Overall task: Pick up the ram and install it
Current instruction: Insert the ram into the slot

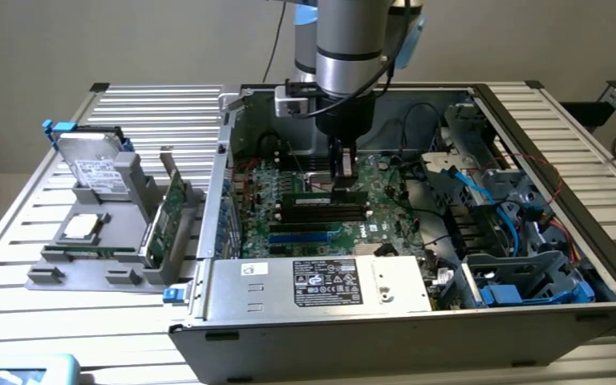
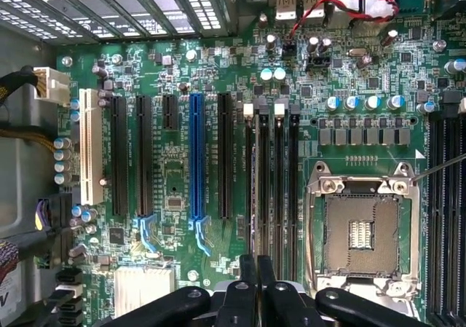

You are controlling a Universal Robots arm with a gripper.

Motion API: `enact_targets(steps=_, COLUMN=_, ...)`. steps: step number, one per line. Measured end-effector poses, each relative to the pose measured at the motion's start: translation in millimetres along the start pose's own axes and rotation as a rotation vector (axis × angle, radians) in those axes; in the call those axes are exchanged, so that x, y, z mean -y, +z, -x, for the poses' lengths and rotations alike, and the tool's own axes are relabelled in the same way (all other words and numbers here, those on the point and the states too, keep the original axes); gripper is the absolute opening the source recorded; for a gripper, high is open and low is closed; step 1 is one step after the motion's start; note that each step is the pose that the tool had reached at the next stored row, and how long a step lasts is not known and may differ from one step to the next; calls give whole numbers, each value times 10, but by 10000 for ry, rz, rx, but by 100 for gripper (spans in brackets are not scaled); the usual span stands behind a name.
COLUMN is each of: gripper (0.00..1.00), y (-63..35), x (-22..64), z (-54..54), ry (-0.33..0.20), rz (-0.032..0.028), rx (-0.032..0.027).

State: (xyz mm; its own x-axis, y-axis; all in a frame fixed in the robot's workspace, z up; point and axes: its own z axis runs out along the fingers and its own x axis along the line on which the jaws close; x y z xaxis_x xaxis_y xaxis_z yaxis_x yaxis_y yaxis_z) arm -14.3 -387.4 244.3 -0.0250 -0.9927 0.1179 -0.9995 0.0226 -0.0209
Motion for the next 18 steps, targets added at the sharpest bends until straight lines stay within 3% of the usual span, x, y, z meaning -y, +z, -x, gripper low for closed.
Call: enact_targets(steps=18, gripper=13, y=95, x=-1, z=-8, ry=-1, rz=-1, rx=-19)
